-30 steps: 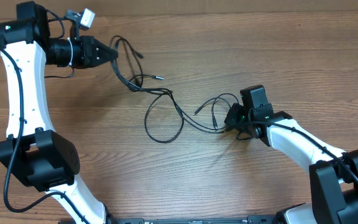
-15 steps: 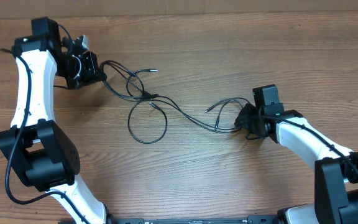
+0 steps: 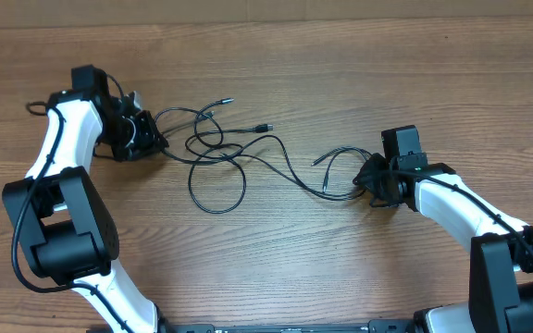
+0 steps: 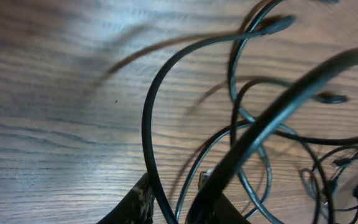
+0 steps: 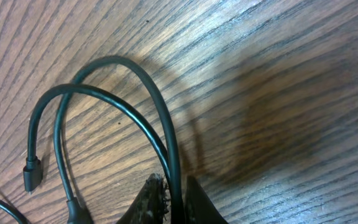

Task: Untangle cables
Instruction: 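Pull the left gripper far left, stretching the cables from the right gripper, then hold the stretched cables still with both grippers apart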

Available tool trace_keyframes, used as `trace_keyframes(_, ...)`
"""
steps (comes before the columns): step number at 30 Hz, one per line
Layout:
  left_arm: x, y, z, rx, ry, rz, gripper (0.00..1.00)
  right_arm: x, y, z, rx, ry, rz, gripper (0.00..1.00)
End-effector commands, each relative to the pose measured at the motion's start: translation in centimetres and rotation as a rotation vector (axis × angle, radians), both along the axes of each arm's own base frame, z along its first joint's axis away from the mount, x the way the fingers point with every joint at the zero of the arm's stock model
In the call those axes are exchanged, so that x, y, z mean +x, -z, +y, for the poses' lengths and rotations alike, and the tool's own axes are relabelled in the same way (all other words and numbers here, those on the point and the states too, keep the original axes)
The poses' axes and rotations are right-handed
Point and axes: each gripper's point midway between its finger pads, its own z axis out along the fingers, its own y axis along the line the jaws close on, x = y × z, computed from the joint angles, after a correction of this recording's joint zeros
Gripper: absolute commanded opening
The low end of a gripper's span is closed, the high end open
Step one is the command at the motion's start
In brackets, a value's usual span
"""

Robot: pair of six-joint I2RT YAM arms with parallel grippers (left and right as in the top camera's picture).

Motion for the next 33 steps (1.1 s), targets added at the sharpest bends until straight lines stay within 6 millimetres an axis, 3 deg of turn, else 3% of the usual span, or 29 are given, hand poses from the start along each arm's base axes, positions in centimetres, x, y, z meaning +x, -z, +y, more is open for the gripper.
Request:
trace_keyframes(1,-0.5,0.0,0.0,0.007,-0.015,-0.008,0.23,0.8,-0.4,-0.3,-0.01,0.013,-0.019,0.11)
trace_keyframes(8,-1.0,2.4,-0.5,0.01,-0.004,-0.023,0.2,0.7,-0.3,-0.3,-0.011,0.013,-0.016,0.11)
trace_keyframes(13,-1.6,3.9,-0.7,0.012,-0.002,-0.028,0.04,0.8,-0.4,-0.3,-0.011,0.013,-0.019,0.1)
trace_keyframes(18,-1.9,5.6,-0.6,0.026,-0.003,-0.048,0.04,0.8,-0.4,-0.3,-0.011,0.013,-0.019,0.04)
trace_keyframes(26,-2.8,8.3,-1.9,0.023,-0.026,-0.077,0.04,0.9,-0.4,-0.3,-0.01,0.013,-0.02,0.04)
trace_keyframes(33,-2.9,8.4,-2.1,0.022,-0.025,-0.077,0.04,0.9,-0.4,-0.3,-0.01,0.013,-0.022,0.04)
